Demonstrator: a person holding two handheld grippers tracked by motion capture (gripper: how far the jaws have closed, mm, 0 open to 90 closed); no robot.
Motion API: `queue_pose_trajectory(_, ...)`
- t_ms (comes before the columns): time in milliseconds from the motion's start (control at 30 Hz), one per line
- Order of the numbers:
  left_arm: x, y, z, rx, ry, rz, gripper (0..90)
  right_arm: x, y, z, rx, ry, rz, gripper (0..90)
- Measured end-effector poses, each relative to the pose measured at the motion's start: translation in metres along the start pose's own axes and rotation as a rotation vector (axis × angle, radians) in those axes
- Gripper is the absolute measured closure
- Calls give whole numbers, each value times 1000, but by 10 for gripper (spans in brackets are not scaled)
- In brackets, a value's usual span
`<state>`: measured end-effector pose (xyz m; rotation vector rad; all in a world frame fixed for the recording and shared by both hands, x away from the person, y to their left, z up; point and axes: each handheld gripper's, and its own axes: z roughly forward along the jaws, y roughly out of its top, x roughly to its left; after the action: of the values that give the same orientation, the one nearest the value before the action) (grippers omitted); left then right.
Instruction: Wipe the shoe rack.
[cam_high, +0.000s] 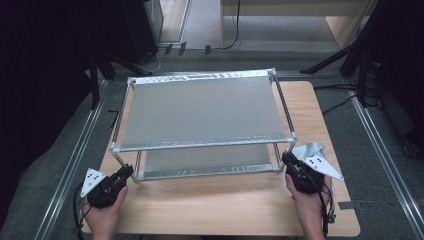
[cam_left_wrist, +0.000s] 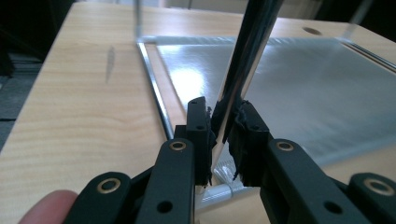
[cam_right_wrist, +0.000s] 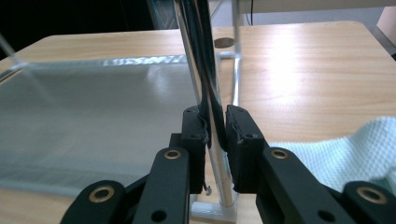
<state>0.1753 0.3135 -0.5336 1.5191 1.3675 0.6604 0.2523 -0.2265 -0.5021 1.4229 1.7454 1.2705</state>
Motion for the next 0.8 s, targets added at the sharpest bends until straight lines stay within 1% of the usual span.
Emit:
queue_pose_trajectory(67,-3,-5,-9,2,-20,-5,784,-1,3,7,-2,-5,-7,788)
queue_pose_trajectory(100,-6,-7,-14,5,-32,-8,783,-1,4,10,-5,-15,-22,793)
queue_pose_trajectory(167,-11,-11,-20,8,-40,-12,778,0,7,15,1,-36,-64,790)
queue_pose_trajectory(200,-13,-12,-22,13,-54,0,779,-2,9,16,11,-34,-75,748)
queue_pose_trajectory(267,-17,-12,-25,22,-68,9,779,-6,13,13,5,6,-60,606)
queue_pose_trajectory(300,-18,-13,-26,21,-77,4,778,-8,15,10,1,14,-58,568)
queue_pose_trajectory(333,-19,-14,-26,22,-88,1,772,-11,18,2,-8,29,-56,532)
queue_pose_trajectory(367,-19,-14,-26,18,-108,-9,753,-13,20,-3,-17,40,-58,521)
queue_pose_trajectory(400,-19,-14,-27,14,-116,-10,711,-16,23,-11,-25,37,-63,517)
queue_pose_trajectory(467,-19,-14,-28,-3,-117,-9,695,-23,27,-25,-33,-13,-92,504)
queue_pose_trajectory(500,-19,-14,-28,-6,-115,-5,717,-28,28,-30,-34,-23,-85,499)
queue_pose_trajectory(533,-19,-14,-29,1,-109,9,748,-34,28,-33,-28,-43,-71,489)
queue_pose_trajectory(567,-20,-14,-29,7,-107,10,767,-40,27,-33,-14,-78,-63,477)
queue_pose_trajectory(600,-20,-14,-30,10,-114,12,774,-46,25,-31,13,-120,-61,462)
queue_pose_trajectory(667,-22,-14,-32,22,-142,29,776,-60,17,-24,86,-193,-59,439)
queue_pose_trajectory(700,-23,-14,-32,26,-162,38,776,-68,10,-20,127,-217,-19,437)
queue_pose_trajectory(733,-24,-14,-33,29,-176,44,775,-75,4,-18,157,-229,23,442)
queue_pose_trajectory(767,-25,-15,-33,33,-187,48,774,-79,0,-16,174,-234,45,461)
queue_pose_trajectory(800,-27,-15,-33,30,-190,48,765,-82,-5,-15,194,-234,59,504)
